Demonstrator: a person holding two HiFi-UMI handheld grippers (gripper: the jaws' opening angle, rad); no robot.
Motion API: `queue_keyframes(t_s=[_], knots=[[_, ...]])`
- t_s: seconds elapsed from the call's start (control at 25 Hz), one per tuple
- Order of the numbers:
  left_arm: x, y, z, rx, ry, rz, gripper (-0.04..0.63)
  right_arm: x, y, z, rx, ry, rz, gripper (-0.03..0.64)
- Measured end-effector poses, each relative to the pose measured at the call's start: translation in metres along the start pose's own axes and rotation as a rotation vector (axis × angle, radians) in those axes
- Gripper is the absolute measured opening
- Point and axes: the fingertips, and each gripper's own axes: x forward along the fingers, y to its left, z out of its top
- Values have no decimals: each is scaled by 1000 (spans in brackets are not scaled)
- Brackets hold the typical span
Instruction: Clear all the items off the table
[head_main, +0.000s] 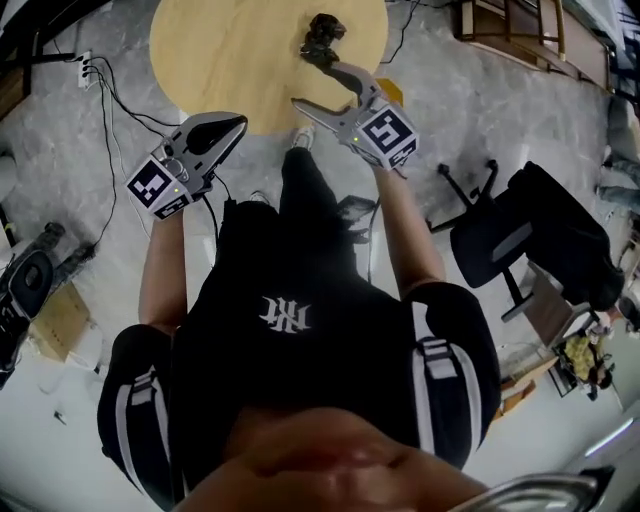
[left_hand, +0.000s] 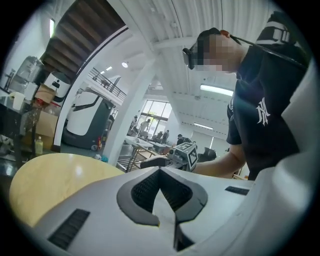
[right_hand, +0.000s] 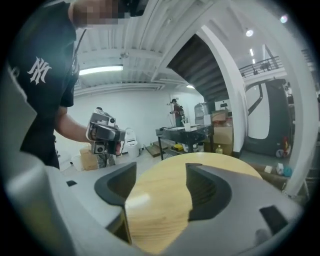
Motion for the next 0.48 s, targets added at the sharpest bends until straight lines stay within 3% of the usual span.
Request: queue_keyframes(t_s=[0.08, 0.32, 0.48], knots=[[4, 18, -7, -15, 2, 22, 12, 13, -25, -14, 7, 2, -18, 380], [28, 49, -34, -86, -27, 7, 12, 46, -95, -74, 9, 62, -149, 516], [30, 62, -56, -54, -12, -20, 12, 67, -114, -109, -60, 142, -233, 524]])
